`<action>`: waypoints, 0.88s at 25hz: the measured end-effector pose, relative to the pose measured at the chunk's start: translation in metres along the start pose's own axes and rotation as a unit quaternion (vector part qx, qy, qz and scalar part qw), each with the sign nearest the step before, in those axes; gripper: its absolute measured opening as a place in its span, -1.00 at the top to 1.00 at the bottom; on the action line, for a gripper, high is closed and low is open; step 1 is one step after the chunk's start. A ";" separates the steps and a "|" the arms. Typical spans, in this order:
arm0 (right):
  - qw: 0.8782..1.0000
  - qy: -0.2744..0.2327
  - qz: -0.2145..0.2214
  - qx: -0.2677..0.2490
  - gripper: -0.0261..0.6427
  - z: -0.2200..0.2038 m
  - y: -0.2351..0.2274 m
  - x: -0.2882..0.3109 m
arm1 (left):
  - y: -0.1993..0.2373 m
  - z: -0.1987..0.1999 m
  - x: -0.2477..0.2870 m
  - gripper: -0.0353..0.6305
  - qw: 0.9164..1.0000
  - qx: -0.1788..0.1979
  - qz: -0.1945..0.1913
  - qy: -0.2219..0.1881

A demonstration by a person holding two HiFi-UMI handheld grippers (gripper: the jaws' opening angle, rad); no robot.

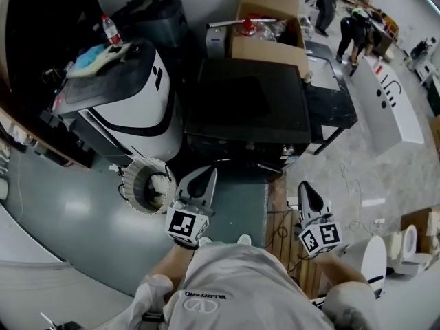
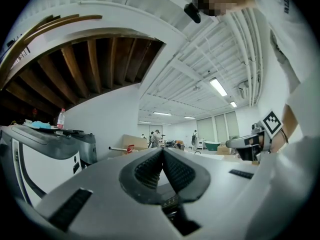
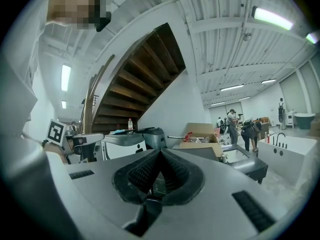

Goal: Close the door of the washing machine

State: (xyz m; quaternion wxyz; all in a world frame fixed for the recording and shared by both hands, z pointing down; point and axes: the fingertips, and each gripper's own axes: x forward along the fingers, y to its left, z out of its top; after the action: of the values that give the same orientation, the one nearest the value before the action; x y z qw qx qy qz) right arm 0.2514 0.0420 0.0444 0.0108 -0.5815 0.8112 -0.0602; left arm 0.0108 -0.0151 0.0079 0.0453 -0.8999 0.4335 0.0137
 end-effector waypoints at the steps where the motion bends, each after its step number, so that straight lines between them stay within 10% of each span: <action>1: 1.000 -0.001 0.002 0.002 0.89 0.000 0.001 0.000 | -0.001 -0.001 -0.001 0.88 1.000 -0.002 0.001 0.001; 22: 1.000 -0.004 0.026 -0.005 0.89 -0.002 -0.008 -0.010 | -0.027 -0.009 0.003 0.88 1.000 -0.006 0.012 0.008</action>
State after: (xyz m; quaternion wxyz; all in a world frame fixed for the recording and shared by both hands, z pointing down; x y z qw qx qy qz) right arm 0.2617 0.0490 0.0469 0.0125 -0.5607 0.8262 -0.0532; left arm 0.0334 -0.0012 0.0182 0.0362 -0.8950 0.4445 0.0094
